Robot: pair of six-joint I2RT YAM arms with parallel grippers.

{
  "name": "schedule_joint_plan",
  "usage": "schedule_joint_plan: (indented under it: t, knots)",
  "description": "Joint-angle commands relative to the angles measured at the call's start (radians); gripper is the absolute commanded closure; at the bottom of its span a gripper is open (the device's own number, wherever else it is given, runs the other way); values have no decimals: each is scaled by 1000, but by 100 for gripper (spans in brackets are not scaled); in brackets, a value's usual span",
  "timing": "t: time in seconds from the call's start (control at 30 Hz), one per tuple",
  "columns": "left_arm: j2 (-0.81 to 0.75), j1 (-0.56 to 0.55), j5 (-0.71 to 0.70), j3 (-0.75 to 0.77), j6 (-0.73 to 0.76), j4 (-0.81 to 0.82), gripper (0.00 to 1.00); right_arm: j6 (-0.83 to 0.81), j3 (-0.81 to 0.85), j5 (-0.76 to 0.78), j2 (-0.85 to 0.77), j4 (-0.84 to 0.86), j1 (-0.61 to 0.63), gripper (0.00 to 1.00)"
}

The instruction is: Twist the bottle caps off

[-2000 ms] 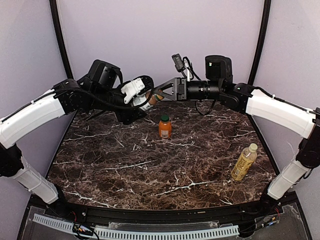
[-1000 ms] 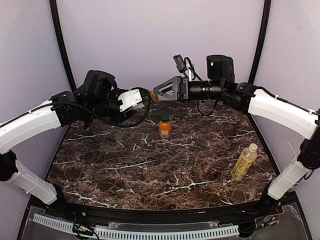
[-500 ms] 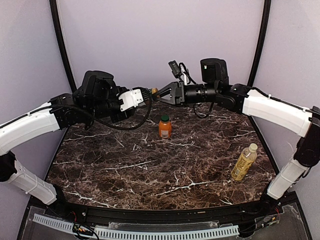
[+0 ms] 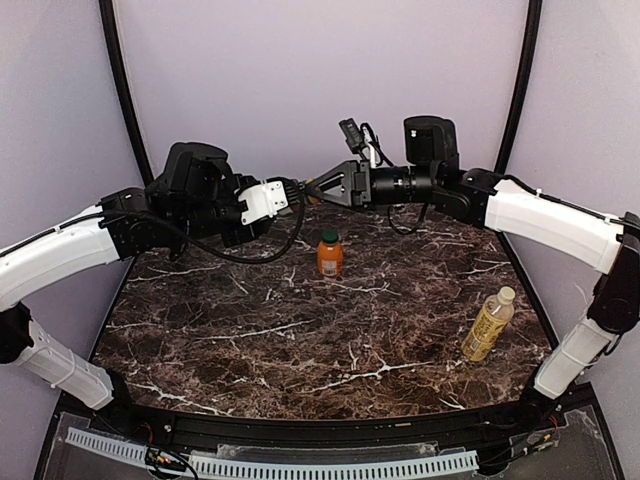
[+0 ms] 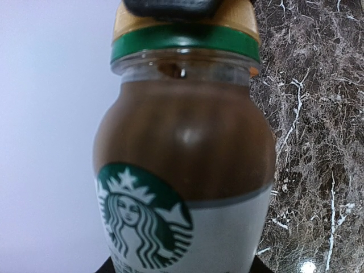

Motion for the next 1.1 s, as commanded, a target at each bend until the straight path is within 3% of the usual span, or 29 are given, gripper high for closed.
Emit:
schedule_joint_plan:
  t: [0.0,0.13,0.27,0.33,0.43,0.53,0.63,0.8,0.97,1.0,1.07]
  knots:
    - [-29,-4,10,-11,3,-1,59,4,-12,-16,-5,32,-5,57]
    - [-29,-4,11,-15,4,-1,59,0,-18,-20,-8,37,-4,71]
    - [-31,-5,47,-3,-20,-47,61,-90,-13,-84,-13,32,-5,100]
    - [-28,-4,133,31,-54,-152,62,-239,-9,-136,-28,1,5,100]
    - [-5,-5,410,107,-117,-398,63,-587,0,-146,-56,-138,73,100]
    - [6,-5,642,130,-177,-515,64,-850,-11,-156,-77,-245,147,100]
    - [10,-6,720,142,-211,-549,64,-961,-14,-146,-88,-271,166,100]
    - [24,-6,791,167,-247,-563,64,-1198,7,46,-93,-345,234,100]
    - [24,-7,814,178,-269,-555,65,-1352,16,120,-104,-364,260,100]
    - [22,-7,811,177,-270,-553,65,-1362,7,136,-109,-355,260,98]
    - [19,-7,800,174,-274,-541,65,-1344,-2,162,-116,-327,261,59]
